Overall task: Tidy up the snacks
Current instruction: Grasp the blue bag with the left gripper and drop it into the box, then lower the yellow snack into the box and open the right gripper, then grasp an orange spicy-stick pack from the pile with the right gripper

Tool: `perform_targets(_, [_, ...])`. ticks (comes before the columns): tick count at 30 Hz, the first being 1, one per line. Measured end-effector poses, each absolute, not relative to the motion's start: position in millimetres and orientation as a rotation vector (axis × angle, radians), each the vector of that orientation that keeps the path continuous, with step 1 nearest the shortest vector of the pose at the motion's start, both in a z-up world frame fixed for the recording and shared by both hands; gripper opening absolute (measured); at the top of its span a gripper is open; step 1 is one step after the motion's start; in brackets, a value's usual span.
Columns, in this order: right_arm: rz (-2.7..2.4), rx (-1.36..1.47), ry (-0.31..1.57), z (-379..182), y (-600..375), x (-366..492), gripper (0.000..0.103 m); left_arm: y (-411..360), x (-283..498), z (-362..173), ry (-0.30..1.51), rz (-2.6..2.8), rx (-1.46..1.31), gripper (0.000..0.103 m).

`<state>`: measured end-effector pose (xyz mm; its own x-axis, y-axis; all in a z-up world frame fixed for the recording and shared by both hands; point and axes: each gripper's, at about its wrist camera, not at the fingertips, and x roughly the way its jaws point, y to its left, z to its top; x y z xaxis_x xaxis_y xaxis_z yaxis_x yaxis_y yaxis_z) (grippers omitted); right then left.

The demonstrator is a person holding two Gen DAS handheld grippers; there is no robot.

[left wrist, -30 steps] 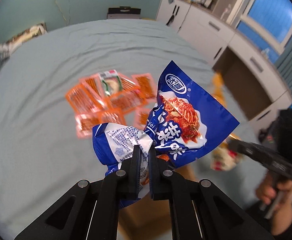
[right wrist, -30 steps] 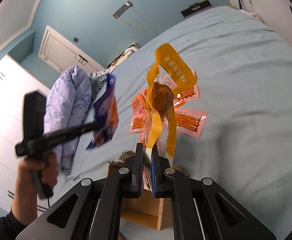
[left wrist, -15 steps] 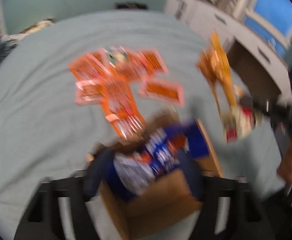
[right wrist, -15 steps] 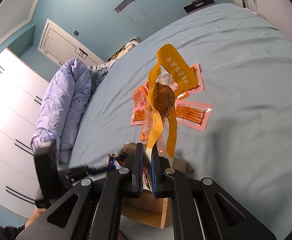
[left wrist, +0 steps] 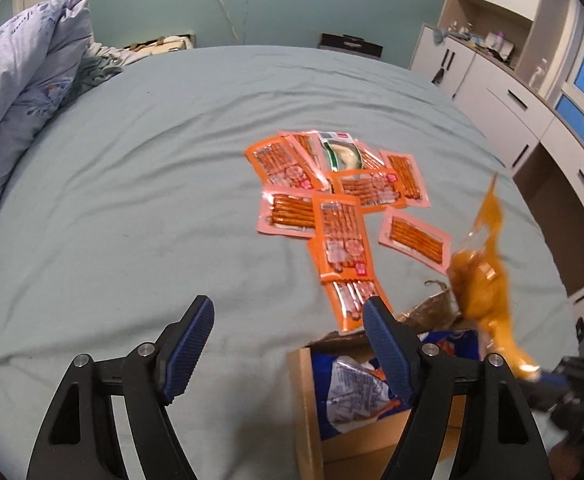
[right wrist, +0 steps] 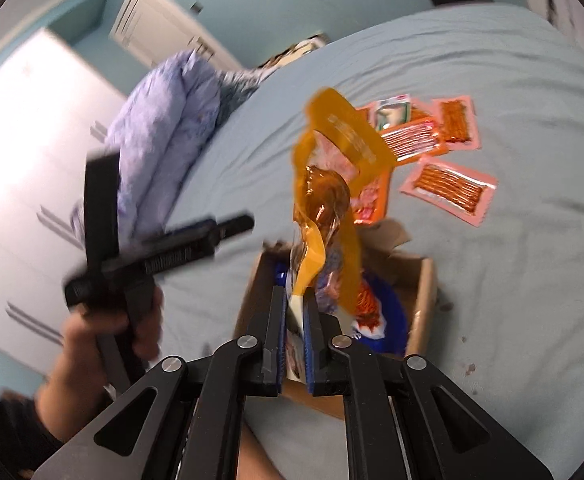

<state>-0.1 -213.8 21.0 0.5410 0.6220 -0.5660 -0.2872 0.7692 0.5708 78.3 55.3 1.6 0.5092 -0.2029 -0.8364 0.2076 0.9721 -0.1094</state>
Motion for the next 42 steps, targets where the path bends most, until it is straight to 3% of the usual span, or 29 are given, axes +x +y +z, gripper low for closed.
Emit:
perform_targets(4, [0.513,0.298,0.897,13,-191,9,0.018,55,77,4,0.999,-0.252,0.017,0.077])
perform_targets(8, [0.484,0.373,0.946,3,-198,23,0.027,56,75,5,0.997,-0.251,0.021,0.077])
perform_targets(11, [0.447,0.442,0.875,16,-219,25,0.048,57,75,4,1.001,-0.247,0.021,0.077])
perform_targets(13, [0.375,0.437,0.804,26,-231,22,0.079,57,76,2,1.014,-0.248,0.017,0.077])
perform_targets(14, [0.315,0.421,0.774,30,-237,22,0.082,56,78,0,1.023,-0.248,0.016,0.077])
perform_targets(17, [0.203,0.369,0.744,32,-248,24,0.082,56,78,-1,1.027,-0.242,0.025,0.077])
perform_targets(26, [0.131,0.343,0.883,15,-246,46,0.082,50,80,-8,1.061,-0.199,0.091,0.078])
perform_targets(42, [0.031,0.166,0.844,11,-234,50,0.082,43,80,-8,1.062,-0.195,0.147,0.082])
